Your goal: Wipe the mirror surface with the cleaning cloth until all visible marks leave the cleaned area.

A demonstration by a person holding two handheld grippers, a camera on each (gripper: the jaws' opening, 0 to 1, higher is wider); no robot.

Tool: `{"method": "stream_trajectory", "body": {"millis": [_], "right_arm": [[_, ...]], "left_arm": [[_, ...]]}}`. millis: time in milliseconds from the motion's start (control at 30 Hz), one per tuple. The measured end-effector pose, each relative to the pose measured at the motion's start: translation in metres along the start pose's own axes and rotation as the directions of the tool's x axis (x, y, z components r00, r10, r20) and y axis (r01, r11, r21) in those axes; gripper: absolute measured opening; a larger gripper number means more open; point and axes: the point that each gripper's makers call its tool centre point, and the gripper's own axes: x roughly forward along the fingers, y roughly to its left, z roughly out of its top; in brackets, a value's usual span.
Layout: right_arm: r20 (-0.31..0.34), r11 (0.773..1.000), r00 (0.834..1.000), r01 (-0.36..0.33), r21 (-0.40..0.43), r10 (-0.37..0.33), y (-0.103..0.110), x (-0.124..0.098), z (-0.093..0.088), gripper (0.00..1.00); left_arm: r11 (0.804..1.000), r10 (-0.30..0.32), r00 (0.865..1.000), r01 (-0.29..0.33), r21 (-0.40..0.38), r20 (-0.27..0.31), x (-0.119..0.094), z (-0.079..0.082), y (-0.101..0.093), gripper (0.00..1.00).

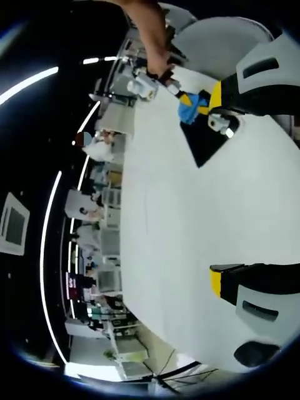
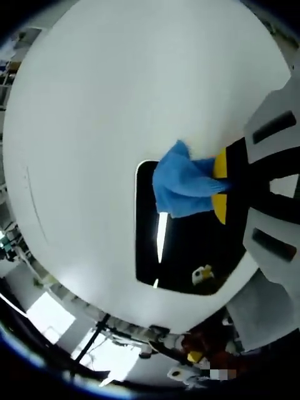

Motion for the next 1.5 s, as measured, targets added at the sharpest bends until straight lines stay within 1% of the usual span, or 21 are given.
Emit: {"method": "stream_trajectory", "body": {"millis": [67, 200, 267, 333, 367, 400, 467, 533, 567, 700, 800, 833, 900, 967, 1000, 1067, 1167, 1200, 1267, 1500], "right_arm": [[0.007, 1.000, 1.000, -0.001, -0.002, 0.001, 0.000, 0.000, 0.000, 0.00], [-0.006, 1.000, 1.000, -0.004, -0.012, 0.004, 0.000, 0.000, 0.001, 0.00], [-0.008, 1.000, 1.000, -0.020, 0.000, 0.020, -0.001, 0.000, 0.001, 0.00], [-0.011, 1.000, 1.000, -0.028, 0.013, 0.028, -0.001, 0.000, 0.001, 0.00], [-0.009, 0.999, 1.000, -0.028, 0.042, 0.028, 0.000, 0.000, 0.001, 0.00], [-0.011, 0.999, 1.000, -0.026, 0.036, 0.026, -0.002, 0.001, 0.002, 0.00], [-0.012, 0.999, 1.000, -0.015, 0.048, 0.016, -0.003, 0.004, 0.004, 0.00], [-0.017, 0.999, 1.000, -0.007, 0.033, 0.008, -0.003, 0.005, 0.004, 0.00], [-0.022, 0.999, 1.000, -0.004, 0.040, 0.005, -0.003, 0.005, 0.005, 0.00], [-0.029, 0.998, 1.000, 0.000, 0.060, 0.001, -0.001, 0.002, 0.002, 0.00], [0.001, 0.998, 1.000, -0.005, 0.059, 0.005, -0.001, 0.001, 0.000, 0.00], [0.023, 0.999, 1.000, -0.002, 0.052, 0.001, -0.001, 0.001, 0.001, 0.00], [0.047, 0.998, 0.999, 0.005, 0.057, -0.008, -0.002, 0.002, 0.001, 0.00], [0.055, 0.999, 0.998, 0.023, 0.050, -0.026, -0.001, 0.002, 0.001, 0.00], [0.054, 0.998, 0.997, 0.045, 0.039, -0.048, 0.002, 0.001, 0.000, 0.00], [0.053, 0.998, 0.997, 0.056, 0.037, -0.058, 0.001, 0.002, 0.001, 0.00], [0.056, 0.997, 0.997, 0.050, 0.057, -0.054, 0.000, 0.000, -0.001, 0.00], [0.049, 0.995, 0.998, 0.046, 0.086, -0.050, 0.000, -0.001, -0.002, 0.00], [0.035, 0.995, 0.998, 0.040, 0.094, -0.044, 0.000, -0.001, -0.004, 0.00], [0.016, 0.996, 0.999, 0.046, 0.072, -0.047, 0.003, -0.003, -0.015, 0.00]], "left_arm": [[1.000, 0.003, 1.000, -0.002, 0.002, -0.005, 0.000, -0.002, -0.002, 0.99], [1.000, 0.014, 1.000, -0.014, -0.005, -0.002, -0.001, -0.006, -0.004, 0.99], [1.000, 0.005, 1.000, -0.005, -0.017, -0.002, 0.000, -0.009, -0.005, 1.00], [1.000, -0.011, 1.000, 0.011, -0.005, -0.015, 0.003, -0.015, -0.007, 1.00], [1.000, -0.017, 1.000, 0.017, -0.003, -0.021, 0.004, -0.017, -0.007, 1.00], [1.000, -0.025, 0.999, 0.024, -0.003, -0.023, 0.005, -0.017, -0.007, 1.00], [0.999, -0.036, 0.999, 0.036, 0.001, -0.020, 0.008, -0.015, -0.005, 1.00], [0.999, -0.045, 0.999, 0.045, 0.010, -0.010, 0.010, -0.012, -0.003, 1.00], [0.999, -0.047, 0.999, 0.047, 0.014, -0.007, 0.010, -0.011, -0.002, 1.00], [0.998, -0.066, 0.998, 0.067, 0.013, -0.020, 0.015, -0.018, -0.001, 1.00], [0.996, -0.081, 0.996, 0.082, 0.020, -0.033, 0.015, -0.019, -0.004, 1.00], [0.996, -0.088, 0.996, 0.089, 0.023, -0.034, 0.017, -0.020, -0.003, 1.00], [0.995, -0.097, 0.995, 0.098, 0.028, -0.031, 0.020, -0.018, -0.004, 1.00], [0.994, -0.103, 0.994, 0.104, 0.026, -0.026, 0.022, -0.017, -0.005, 1.00], [0.994, -0.106, 0.994, 0.107, 0.036, -0.022, 0.022, -0.015, -0.006, 1.00], [0.993, -0.114, 0.993, 0.114, 0.035, -0.009, 0.023, -0.013, -0.008, 1.00], [0.992, -0.117, 0.993, 0.117, 0.043, -0.010, 0.021, -0.013, -0.006, 1.00], [0.992, -0.117, 0.993, 0.117, 0.044, -0.010, 0.020, -0.013, -0.005, 1.00], [0.993, -0.113, 0.994, 0.113, 0.039, -0.009, 0.019, -0.013, 0.000, 1.00], [0.994, -0.097, 0.995, 0.098, 0.043, -0.013, 0.017, -0.017, 0.006, 1.00]]}}
